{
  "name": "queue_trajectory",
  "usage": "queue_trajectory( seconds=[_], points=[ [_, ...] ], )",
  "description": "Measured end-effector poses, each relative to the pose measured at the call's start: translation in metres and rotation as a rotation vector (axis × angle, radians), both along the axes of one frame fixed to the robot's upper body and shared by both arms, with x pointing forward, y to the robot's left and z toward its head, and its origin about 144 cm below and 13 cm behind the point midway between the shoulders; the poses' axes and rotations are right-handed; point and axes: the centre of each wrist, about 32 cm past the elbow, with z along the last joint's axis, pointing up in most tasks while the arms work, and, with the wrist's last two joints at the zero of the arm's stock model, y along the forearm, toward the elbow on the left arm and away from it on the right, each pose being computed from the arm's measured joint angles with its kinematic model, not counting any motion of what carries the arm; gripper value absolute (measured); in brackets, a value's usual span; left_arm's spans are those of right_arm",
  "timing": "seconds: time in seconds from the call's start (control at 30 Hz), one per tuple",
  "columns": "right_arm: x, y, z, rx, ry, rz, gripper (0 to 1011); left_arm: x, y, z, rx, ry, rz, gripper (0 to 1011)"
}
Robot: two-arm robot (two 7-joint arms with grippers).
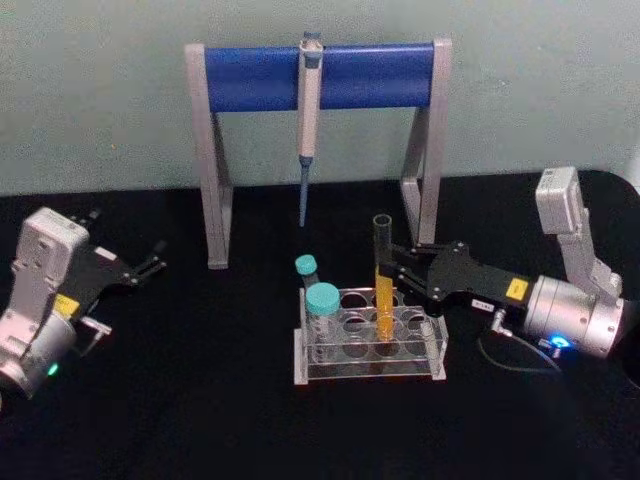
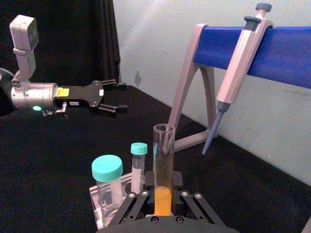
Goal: Pick up the test tube from the test tube rack, shake it, then place it back into the test tube rack.
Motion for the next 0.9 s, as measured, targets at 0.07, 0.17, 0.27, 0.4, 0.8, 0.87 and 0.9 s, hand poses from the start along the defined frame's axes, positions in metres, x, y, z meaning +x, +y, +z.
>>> queue_trajectory(
  seconds=[0.07,0.17,0.27,0.4,0.8,0.87,0.9],
  points=[
    [0.0,0.0,0.0,0.0,0.0,0.0,204,0.0,0.0,0.0,0.0,0.0,0.0,1001],
    [-0.0001,0.0,0.0001,0.001,-0.001,0.0,204,0.0,0.0,0.0,0.0,0.0,0.0,1001],
    [-0.0001,0.0,0.0,0.001,-0.001,0.001,204,0.0,0.0,0.0,0.0,0.0,0.0,1001],
    [-0.0001,-0.0001,0.0001,0.001,-0.001,0.001,204,0.0,0.0,0.0,0.0,0.0,0.0,1001],
    [-0.0001,-0.0001,0.0002,0.003,-0.002,0.002,349,0.0,0.0,0.0,0.0,0.0,0.0,1002],
    [-0.0001,-0.0001,0.0002,0.003,-0.003,0.002,407,0.0,0.0,0.0,0.0,0.0,0.0,1001],
    [-0.0001,-0.0001,0.0002,0.003,-0.003,0.002,421,0.0,0.0,0.0,0.0,0.0,0.0,1001]
  ],
)
